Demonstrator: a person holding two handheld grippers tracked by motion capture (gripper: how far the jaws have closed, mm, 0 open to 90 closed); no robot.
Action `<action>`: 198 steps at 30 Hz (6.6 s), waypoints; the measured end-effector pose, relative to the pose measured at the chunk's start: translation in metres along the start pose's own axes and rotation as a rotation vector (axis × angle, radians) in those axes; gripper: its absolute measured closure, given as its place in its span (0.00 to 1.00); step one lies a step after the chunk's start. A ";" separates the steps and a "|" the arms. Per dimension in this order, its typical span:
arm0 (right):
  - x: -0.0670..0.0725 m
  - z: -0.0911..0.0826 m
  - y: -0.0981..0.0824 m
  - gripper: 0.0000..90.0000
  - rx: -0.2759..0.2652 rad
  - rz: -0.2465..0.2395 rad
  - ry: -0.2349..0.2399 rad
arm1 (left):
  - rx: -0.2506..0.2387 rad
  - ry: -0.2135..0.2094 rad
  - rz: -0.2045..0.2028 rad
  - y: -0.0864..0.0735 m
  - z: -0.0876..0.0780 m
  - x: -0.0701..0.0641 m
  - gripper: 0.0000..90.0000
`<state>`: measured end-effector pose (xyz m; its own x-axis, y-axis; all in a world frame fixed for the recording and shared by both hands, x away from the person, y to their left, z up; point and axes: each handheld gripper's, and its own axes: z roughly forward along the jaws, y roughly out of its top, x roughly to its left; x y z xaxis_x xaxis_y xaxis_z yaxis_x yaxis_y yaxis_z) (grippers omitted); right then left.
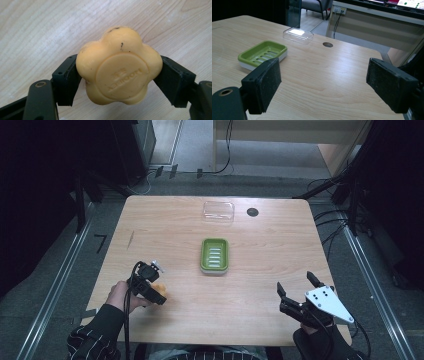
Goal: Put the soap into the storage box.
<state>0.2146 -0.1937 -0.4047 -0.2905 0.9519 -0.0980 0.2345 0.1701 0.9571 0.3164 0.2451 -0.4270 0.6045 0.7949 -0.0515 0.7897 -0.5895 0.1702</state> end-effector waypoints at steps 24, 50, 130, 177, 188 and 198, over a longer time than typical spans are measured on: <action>-0.002 -0.002 -0.001 0.14 0.010 -0.004 0.004 | -0.016 -0.009 0.066 0.026 -0.007 -0.001 0.29; -0.007 -0.008 -0.004 0.14 0.047 0.006 -0.022 | -0.030 -0.027 0.174 0.062 -0.013 -0.012 0.29; -0.018 -0.030 -0.014 0.15 0.085 0.018 -0.108 | -0.042 -0.067 0.361 0.164 -0.013 -0.034 0.29; -0.021 -0.050 -0.020 0.15 0.079 0.031 -0.149 | 0.003 -0.036 0.365 0.210 0.025 -0.042 0.29; -0.021 -0.052 -0.020 0.15 0.078 0.030 -0.150 | 0.016 -0.020 0.363 0.217 0.037 -0.042 0.29; -0.019 -0.051 -0.019 0.15 0.080 0.027 -0.147 | -0.001 -0.021 0.347 0.216 0.043 -0.040 0.29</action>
<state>0.1688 -0.2280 -0.4075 -0.1460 0.9824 -0.1168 0.3150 0.1581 0.9358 0.4675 0.0797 -0.4305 0.8392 0.5438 -0.0109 0.5364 -0.8241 0.1820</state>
